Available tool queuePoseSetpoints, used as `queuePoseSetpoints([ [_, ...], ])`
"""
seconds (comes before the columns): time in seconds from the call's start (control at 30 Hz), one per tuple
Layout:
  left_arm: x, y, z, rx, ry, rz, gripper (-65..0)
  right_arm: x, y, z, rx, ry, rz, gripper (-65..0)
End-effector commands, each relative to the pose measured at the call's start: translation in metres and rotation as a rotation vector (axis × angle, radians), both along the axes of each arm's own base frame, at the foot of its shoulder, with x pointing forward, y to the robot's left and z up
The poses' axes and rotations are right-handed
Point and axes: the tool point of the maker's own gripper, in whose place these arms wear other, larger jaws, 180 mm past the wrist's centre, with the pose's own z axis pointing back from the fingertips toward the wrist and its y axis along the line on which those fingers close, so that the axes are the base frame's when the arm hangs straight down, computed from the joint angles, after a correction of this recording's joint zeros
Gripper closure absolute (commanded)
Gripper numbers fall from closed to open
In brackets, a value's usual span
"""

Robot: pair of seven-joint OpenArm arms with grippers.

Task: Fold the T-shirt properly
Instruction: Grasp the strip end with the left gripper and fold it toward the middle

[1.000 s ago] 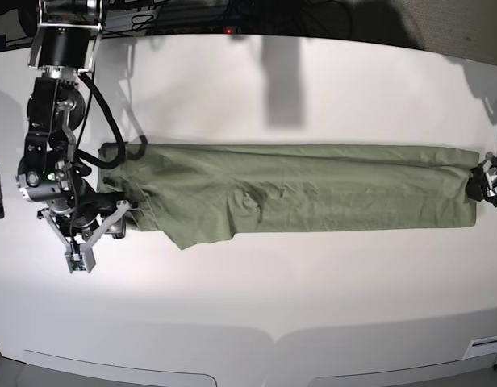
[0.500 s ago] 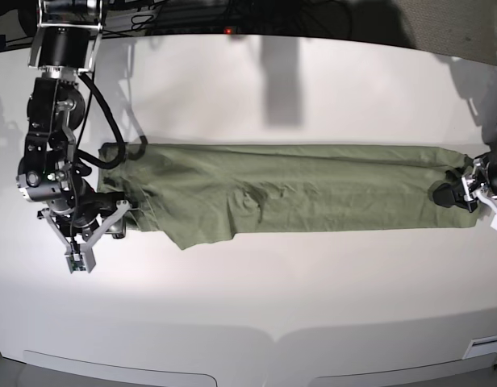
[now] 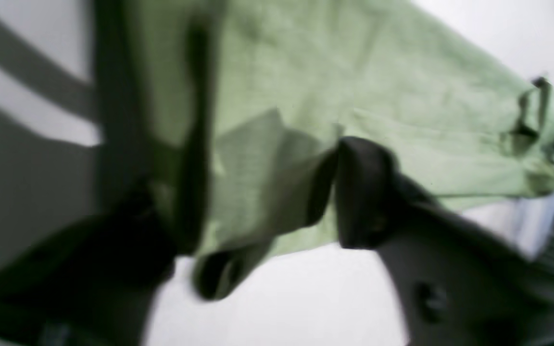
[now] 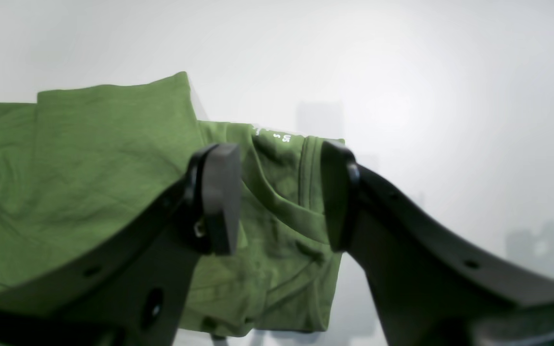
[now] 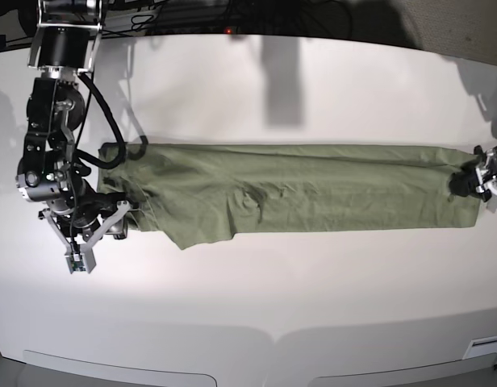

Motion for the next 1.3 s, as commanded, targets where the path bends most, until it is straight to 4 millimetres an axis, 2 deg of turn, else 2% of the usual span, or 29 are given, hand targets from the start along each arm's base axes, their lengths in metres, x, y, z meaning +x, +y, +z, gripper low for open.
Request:
queuePoseSetpoints([
  [0.0,0.001,0.017,0.007,0.044,0.0,0.015,-20.8,0.01,-0.002,0.019,-0.007,-0.062,0.008,-27.4],
  [0.07,0.008,0.025,0.012,0.06,-0.041,0.044,-3.7,0.01,-0.002,0.019,-0.007,-0.062,0.008,-27.4],
  [0.1,0.009,0.026,0.013,0.06,-0.049,0.049,0.0,0.01,-0.002,0.019,-0.007,-0.062,0.008,-27.4],
  [0.33,0.016,0.009,0.011,0.006,-0.068,0.054,0.0,0.01,-0.002,0.019,-0.01,-0.061,0.007,-27.4],
  [0.4,0.023,0.003,0.016,-0.038,-0.103,0.078,0.0,0.01,-0.002,0.019,-0.01,-0.061,0.007,-27.4],
  [0.53,0.045,-0.002,0.041,-0.11,-0.213,0.117,0.0,0.011,-0.002,0.019,-0.009,-0.064,0.007,-27.4],
  [0.73,0.069,-0.017,0.084,-0.053,-0.324,-0.02,0.0,0.014,-0.002,0.023,-0.007,-0.092,0.009,-27.4],
  [0.8,0.074,-0.031,0.097,-0.054,-0.349,-0.08,0.0,0.014,-0.002,0.023,-0.006,-0.092,0.01,-27.4],
  [0.9,0.074,-0.065,0.106,-0.109,-0.371,-0.167,0.0,0.014,-0.002,0.024,-0.007,-0.093,0.01,-27.4],
  [1.1,0.062,-0.134,0.099,-0.198,-0.4,-0.282,0.0,0.014,-0.002,0.023,-0.006,-0.091,0.01,-27.4],
  [1.27,0.045,-0.186,0.089,-0.271,-0.395,-0.352,0.0,0.013,-0.001,0.023,-0.006,-0.089,0.009,-27.4],
])
